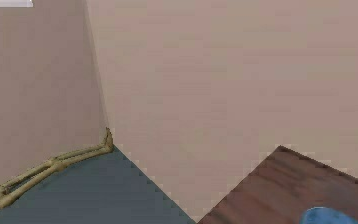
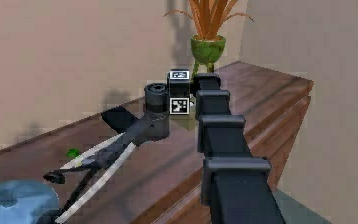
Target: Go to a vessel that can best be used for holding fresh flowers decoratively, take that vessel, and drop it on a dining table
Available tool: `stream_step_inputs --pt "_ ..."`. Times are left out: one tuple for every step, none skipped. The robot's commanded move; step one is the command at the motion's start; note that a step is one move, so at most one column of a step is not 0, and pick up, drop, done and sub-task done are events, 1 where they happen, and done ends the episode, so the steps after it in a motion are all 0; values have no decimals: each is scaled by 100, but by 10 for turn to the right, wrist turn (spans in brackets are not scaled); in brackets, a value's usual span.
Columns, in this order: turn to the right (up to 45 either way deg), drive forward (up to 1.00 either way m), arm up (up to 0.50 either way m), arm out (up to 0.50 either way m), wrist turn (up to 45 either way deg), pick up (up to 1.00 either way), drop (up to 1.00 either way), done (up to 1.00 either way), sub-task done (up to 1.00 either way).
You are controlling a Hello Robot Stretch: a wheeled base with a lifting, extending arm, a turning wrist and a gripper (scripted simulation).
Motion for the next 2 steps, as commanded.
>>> stream_step_inputs --pt "0 0 0 0 -150 0 0 0 0" --pt "0 0 0 -20 0 0 0 0 0"
